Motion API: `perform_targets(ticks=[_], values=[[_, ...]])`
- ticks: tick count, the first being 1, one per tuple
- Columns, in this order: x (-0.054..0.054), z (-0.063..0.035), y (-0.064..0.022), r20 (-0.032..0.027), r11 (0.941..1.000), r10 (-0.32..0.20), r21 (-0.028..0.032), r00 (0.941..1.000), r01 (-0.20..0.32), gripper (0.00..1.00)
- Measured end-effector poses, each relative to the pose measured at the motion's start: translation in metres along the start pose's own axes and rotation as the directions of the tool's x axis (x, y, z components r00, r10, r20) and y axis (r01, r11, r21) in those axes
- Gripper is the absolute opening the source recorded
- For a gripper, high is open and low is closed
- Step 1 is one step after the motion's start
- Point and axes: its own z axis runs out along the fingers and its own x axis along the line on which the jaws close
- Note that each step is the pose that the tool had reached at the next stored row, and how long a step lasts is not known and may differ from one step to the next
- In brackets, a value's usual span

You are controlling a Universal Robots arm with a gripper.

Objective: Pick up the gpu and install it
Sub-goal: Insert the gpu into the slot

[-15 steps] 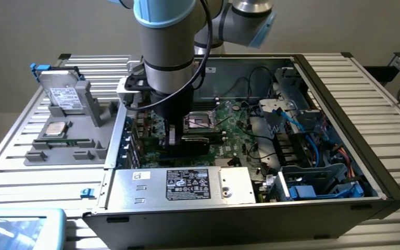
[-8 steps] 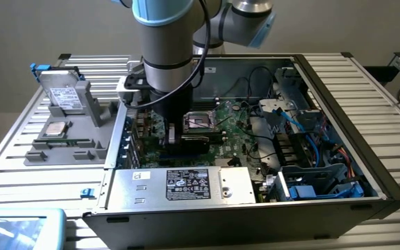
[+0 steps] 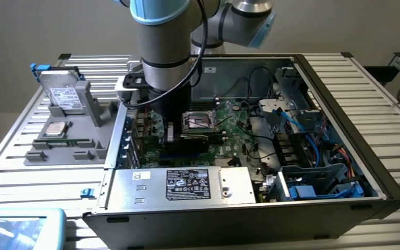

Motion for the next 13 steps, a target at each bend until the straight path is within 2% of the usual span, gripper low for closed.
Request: perform_targets(ticks=[5,13], values=[[-0.0006,0.0010,0.0008,-0.0057,1.0000,0.000,0.0000,1.0000,0.000,0.29],[-0.0009,0.0010,0.0009,-0.0053,1.0000,0.000,0.0023,1.0000,0.000,0.29]])
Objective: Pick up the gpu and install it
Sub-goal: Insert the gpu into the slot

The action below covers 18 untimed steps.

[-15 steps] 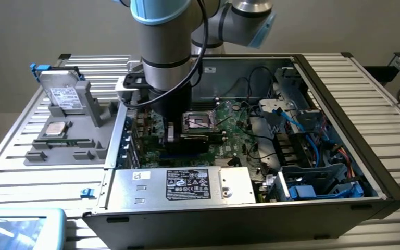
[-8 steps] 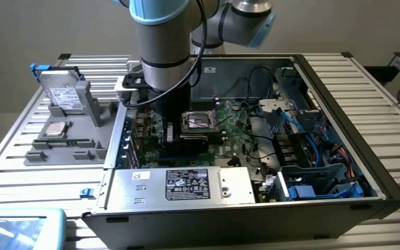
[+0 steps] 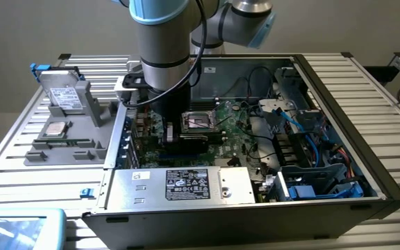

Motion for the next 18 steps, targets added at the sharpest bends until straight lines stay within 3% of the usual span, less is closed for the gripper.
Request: perform_targets(ticks=[6,18], values=[[-0.0008,0.0000,0.0002,0.0001,1.0000,0.000,0.0051,1.0000,0.000,0.29],[-0.0017,0.0012,0.0006,-0.0001,1.0000,0.000,0.0060,1.0000,0.000,0.29]])
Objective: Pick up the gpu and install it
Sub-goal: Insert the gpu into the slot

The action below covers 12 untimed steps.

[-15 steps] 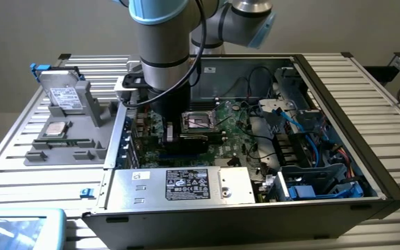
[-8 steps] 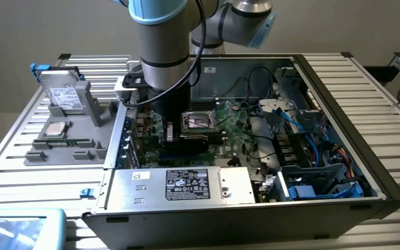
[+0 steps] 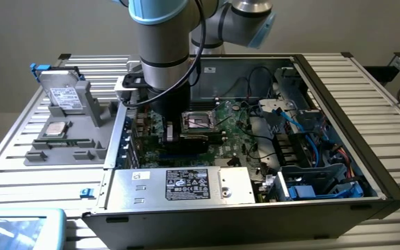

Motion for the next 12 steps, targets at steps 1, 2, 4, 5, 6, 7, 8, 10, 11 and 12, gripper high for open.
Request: perform_targets(ticks=[1,2,4,5,6,7,8,10,11,12], values=[[0.0000,0.0000,0.0001,-0.0001,1.0000,0.000,0.0001,1.0000,0.000,0.29],[-0.0001,0.0001,0.0001,-0.0001,1.0000,0.000,0.0001,1.0000,0.000,0.29],[-0.0001,0.0001,0.0002,-0.0001,1.0000,0.000,0.0001,1.0000,0.000,0.29],[-0.0001,0.0002,0.0002,0.0000,1.0000,0.000,0.0001,1.0000,0.000,0.29],[-0.0001,0.0002,0.0002,-0.0001,1.0000,0.000,0.0001,1.0000,0.000,0.29],[-0.0001,0.0002,0.0002,-0.0001,1.0000,0.000,0.0001,1.0000,0.000,0.29],[-0.0001,0.0002,0.0002,-0.0001,1.0000,0.000,0.0002,1.0000,0.000,0.29],[-0.0001,0.0002,0.0002,-0.0001,1.0000,0.000,0.0002,1.0000,0.000,0.29],[-0.0001,0.0002,0.0002,-0.0002,1.0000,0.000,0.0001,1.0000,0.000,0.29],[-0.0001,0.0002,0.0002,-0.0001,1.0000,0.000,0.0001,1.0000,0.000,0.29]])
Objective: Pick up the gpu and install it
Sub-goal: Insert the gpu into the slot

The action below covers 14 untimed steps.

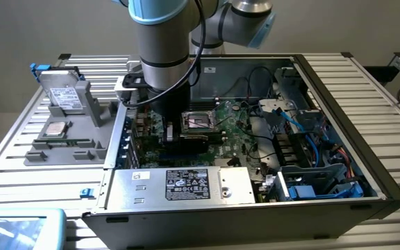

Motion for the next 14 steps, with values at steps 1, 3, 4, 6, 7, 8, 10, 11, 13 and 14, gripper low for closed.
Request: perform_targets(ticks=[1,3,4,6,7,8,10,11,13,14], values=[[0.0000,0.0000,0.0000,-0.0002,1.0000,-0.001,-0.0001,1.0000,0.001,0.29],[0.0003,0.0000,-0.0001,-0.0001,1.0000,-0.003,-0.0001,1.0000,0.003,0.29],[0.0008,0.0001,-0.0002,0.0003,1.0000,-0.005,-0.0003,1.0000,0.005,0.29],[0.0016,-0.0005,-0.0002,0.0006,0.9999,-0.010,-0.0016,1.0000,0.010,0.29],[0.0016,-0.0005,-0.0003,0.0006,0.9999,-0.011,-0.0034,0.9999,0.011,0.29],[0.0017,-0.0006,-0.0003,0.0003,0.9999,-0.013,-0.0035,0.9999,0.013,0.29],[0.0018,-0.0007,-0.0003,-0.0002,0.9998,-0.018,-0.0039,0.9998,0.018,0.29],[0.0018,-0.0007,-0.0003,-0.0002,0.9998,-0.020,-0.0039,0.9998,0.020,0.29],[0.0018,-0.0008,-0.0007,-0.0001,0.9997,-0.024,-0.0052,0.9997,0.024,0.29],[0.0019,-0.0008,-0.0014,0.0002,0.9997,-0.025,-0.0065,0.9997,0.025,0.29]])
